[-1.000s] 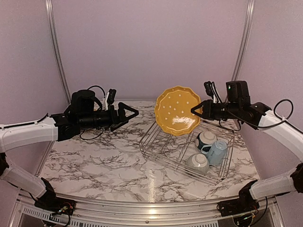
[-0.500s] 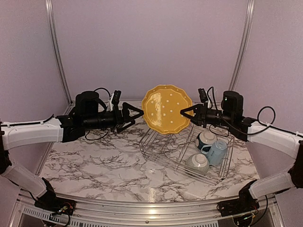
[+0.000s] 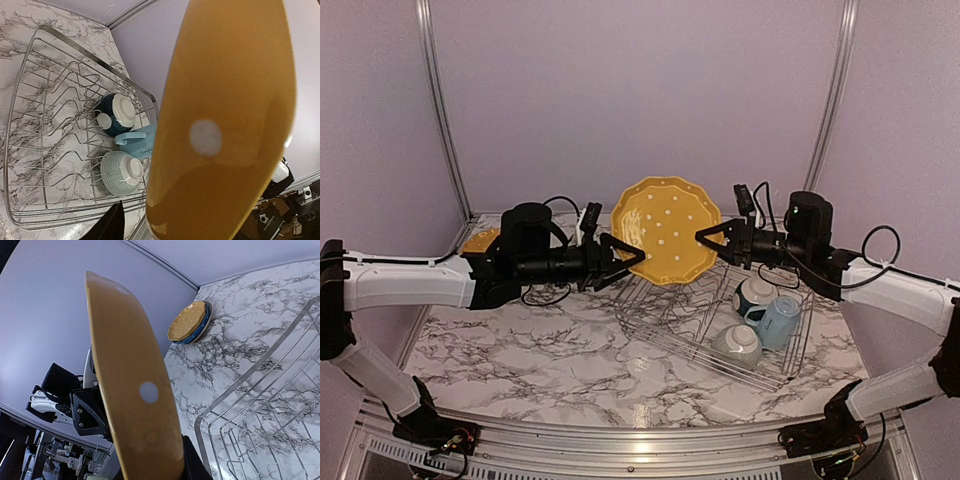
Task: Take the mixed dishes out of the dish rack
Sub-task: Pass from the right arm to the left
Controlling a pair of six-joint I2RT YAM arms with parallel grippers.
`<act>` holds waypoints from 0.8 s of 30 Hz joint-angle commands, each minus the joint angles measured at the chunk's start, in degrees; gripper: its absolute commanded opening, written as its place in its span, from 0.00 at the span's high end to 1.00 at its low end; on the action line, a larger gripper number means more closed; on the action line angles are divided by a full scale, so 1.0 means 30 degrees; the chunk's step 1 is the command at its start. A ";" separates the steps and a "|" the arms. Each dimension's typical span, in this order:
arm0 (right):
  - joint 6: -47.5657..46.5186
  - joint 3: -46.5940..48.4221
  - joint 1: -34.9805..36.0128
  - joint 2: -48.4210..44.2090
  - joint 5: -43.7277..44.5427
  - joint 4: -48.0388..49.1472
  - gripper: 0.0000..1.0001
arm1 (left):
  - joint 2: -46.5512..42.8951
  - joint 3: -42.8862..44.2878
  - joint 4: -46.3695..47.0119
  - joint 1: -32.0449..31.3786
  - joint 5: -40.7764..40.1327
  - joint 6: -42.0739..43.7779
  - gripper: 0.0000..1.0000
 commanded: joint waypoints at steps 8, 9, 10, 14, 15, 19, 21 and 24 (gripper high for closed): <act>0.0038 0.0897 0.0646 -0.0273 0.0248 0.2524 1.00 | 0.0196 0.0030 0.2158 -0.0006 -0.0866 -0.1167 0.54; -0.0105 0.0986 0.0713 -0.0251 0.0363 0.2331 1.00 | 0.0264 0.0116 0.2162 -0.0004 -0.0902 -0.1211 0.56; -0.0266 0.1049 0.0795 -0.0245 0.0473 0.2069 1.00 | 0.0284 0.0203 0.2155 -0.0004 -0.0991 -0.1228 0.57; -0.0462 0.1050 0.0898 -0.0323 0.0763 0.1812 1.00 | 0.0212 0.0349 0.2143 -0.0011 -0.1228 -0.1143 0.66; -0.0446 0.1031 0.0894 -0.0356 0.0851 0.1799 1.00 | 0.0182 0.0286 0.2138 0.0010 -0.1291 -0.1164 0.69; -0.0331 0.0856 0.1065 -0.0448 0.1293 0.1867 1.00 | 0.0081 -0.0009 0.2495 0.0016 -0.1438 -0.1353 0.81; -0.0237 0.0804 0.1191 -0.0398 0.1492 0.1996 1.00 | 0.0062 -0.0109 0.2677 0.0009 -0.1481 -0.1498 0.88; -0.0363 0.0922 0.1388 -0.0290 0.1880 0.1830 1.00 | 0.0081 -0.0090 0.2726 0.0040 -0.1556 -0.1630 1.00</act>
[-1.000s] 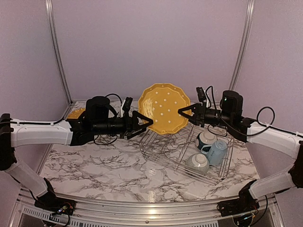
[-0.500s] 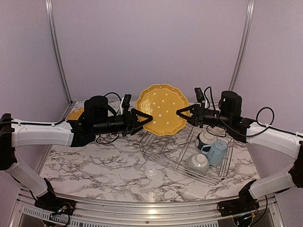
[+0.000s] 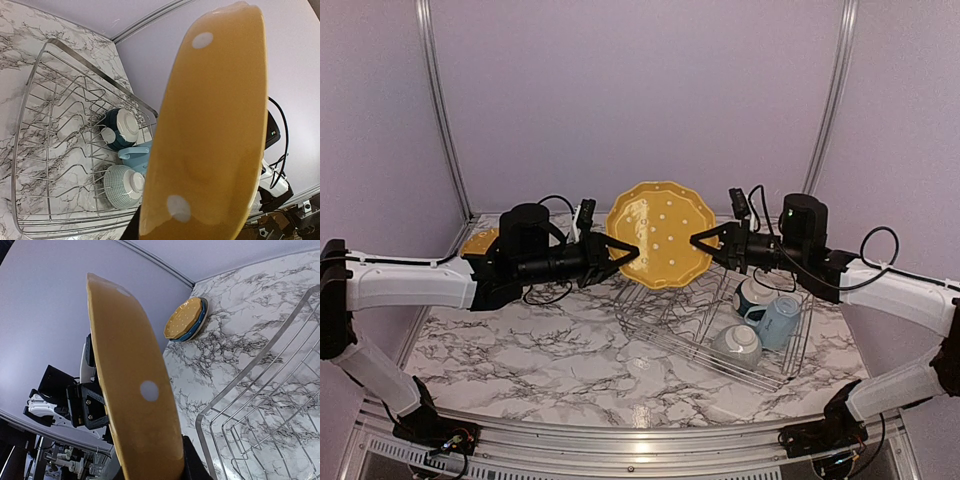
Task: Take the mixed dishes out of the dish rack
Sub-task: Pass from the right arm to the left
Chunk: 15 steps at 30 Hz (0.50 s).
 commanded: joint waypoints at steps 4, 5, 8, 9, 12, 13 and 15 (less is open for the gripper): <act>-0.1109 0.1244 0.0535 -0.0328 0.1417 0.1166 0.93 | -0.0107 0.0018 0.1509 0.0275 -0.0093 -0.1268 1.00; -0.1416 0.1346 0.0531 -0.0381 0.1641 0.0797 0.87 | -0.0158 -0.0102 0.1731 0.0361 -0.0026 -0.1440 1.00; -0.1936 0.1466 0.0534 -0.0610 0.2283 -0.0113 0.65 | -0.0365 -0.0677 0.2673 0.0824 0.0215 -0.2138 1.00; -0.2042 0.1447 0.0535 -0.0698 0.2464 -0.0340 0.55 | -0.0461 -0.0925 0.2906 0.1074 0.0257 -0.2365 1.00; -0.2291 0.1363 0.0533 -0.0936 0.2908 -0.0811 0.29 | -0.0842 -0.1424 0.3429 0.1644 0.0312 -0.2779 1.00; -0.2416 0.1368 0.0531 -0.0980 0.3025 -0.0966 0.22 | -0.1045 -0.1619 0.3553 0.1839 0.0357 -0.2877 1.00; -0.2699 0.1472 0.0535 -0.1098 0.3232 -0.1424 0.18 | -0.1546 -0.2001 0.3573 0.2301 0.0355 -0.3030 1.00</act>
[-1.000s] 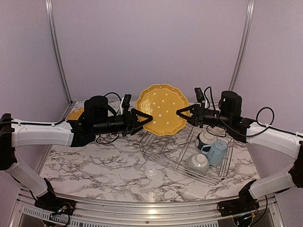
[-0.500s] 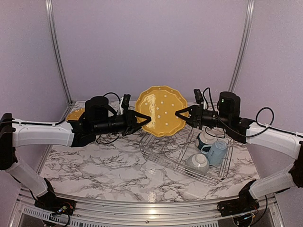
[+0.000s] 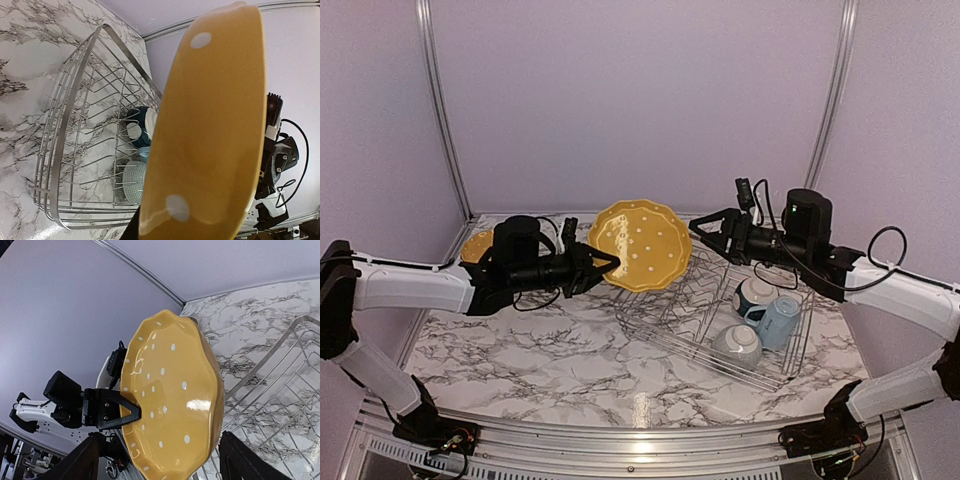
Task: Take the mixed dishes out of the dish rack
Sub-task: Pass from the right arm to the left, then place the plate on the plate.
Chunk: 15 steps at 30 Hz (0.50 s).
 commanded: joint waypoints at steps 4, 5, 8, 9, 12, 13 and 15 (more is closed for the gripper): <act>-0.2001 0.1561 0.0084 -0.0855 0.1722 -0.2248 0.13 | -0.2812 -0.1049 0.1565 0.2098 -0.0358 -0.0789 1.00; -0.2177 0.1667 0.0054 -0.0944 0.1915 -0.2540 0.10 | -0.3156 -0.1266 0.1170 0.2422 -0.0453 -0.0732 1.00; -0.2544 0.1696 0.0003 -0.1206 0.2202 -0.2976 0.07 | -0.4479 -0.1994 -0.0088 0.3588 -0.0592 -0.0314 1.00; -0.2633 0.1698 -0.0026 -0.1313 0.2256 -0.3096 0.07 | -0.4957 -0.2227 -0.0498 0.4146 -0.0522 -0.0248 1.00; -0.2895 0.1802 -0.0161 -0.1542 0.2402 -0.3548 0.06 | -0.6242 -0.2913 -0.1512 0.6184 -0.0152 -0.0293 1.00; -0.3025 0.1873 -0.0219 -0.1630 0.2479 -0.3848 0.06 | -0.6599 -0.2949 -0.2008 0.6880 0.0027 -0.0168 1.00; -0.3290 0.1995 -0.0281 -0.1879 0.2696 -0.4465 0.05 | -0.7219 -0.2820 -0.3241 0.8255 0.0186 0.0191 1.00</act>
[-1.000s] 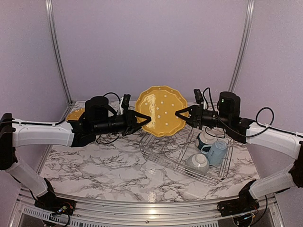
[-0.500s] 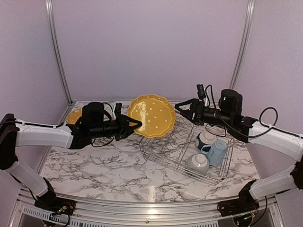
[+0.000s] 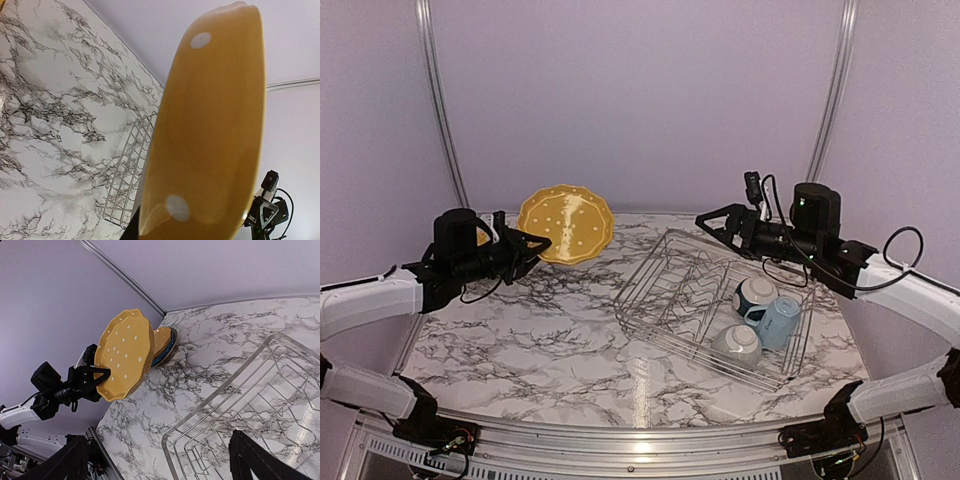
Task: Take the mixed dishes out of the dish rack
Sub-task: Place the plate on the plate.
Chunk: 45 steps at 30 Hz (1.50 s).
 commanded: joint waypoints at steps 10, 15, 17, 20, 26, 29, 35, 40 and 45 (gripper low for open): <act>-0.1485 0.1108 -0.0916 -0.2117 0.1182 -0.2597 0.02 | -0.2026 0.1141 -0.4235 0.8121 -0.0241 -0.1060 1.00; -0.1573 0.1059 -0.1175 -0.2701 0.1276 -0.3051 0.02 | -0.0274 0.2641 -0.6242 0.9199 -0.1106 -0.1664 1.00; -0.1582 0.1011 -0.1241 -0.2960 0.1384 -0.3165 0.02 | 0.0676 0.3865 -0.7630 0.9606 -0.1446 -0.1729 1.00; -0.1584 0.0953 -0.1356 -0.3291 0.1564 -0.3334 0.02 | 0.1972 0.5079 -0.9015 0.9717 -0.2110 -0.2286 1.00; -0.1672 0.0994 -0.1463 -0.3805 0.1784 -0.3824 0.02 | 0.3922 0.6716 -0.9524 0.9890 -0.3287 -0.3163 1.00; -0.1687 0.1026 -0.1514 -0.4111 0.1966 -0.4017 0.01 | 0.4886 0.7337 -0.9661 0.9917 -0.3025 -0.3532 1.00; -0.1840 0.1062 -0.1575 -0.4701 0.2370 -0.4514 0.02 | 0.6232 0.7295 -0.8659 1.0082 -0.2676 -0.4460 1.00; -0.1877 0.1058 -0.1652 -0.4956 0.2562 -0.4785 0.02 | 0.7380 0.7372 -0.7625 1.0180 -0.1979 -0.4954 1.00; -0.1899 0.1062 -0.1696 -0.5049 0.2654 -0.4901 0.02 | 0.8327 0.7529 -0.7251 1.0181 -0.1350 -0.5118 1.00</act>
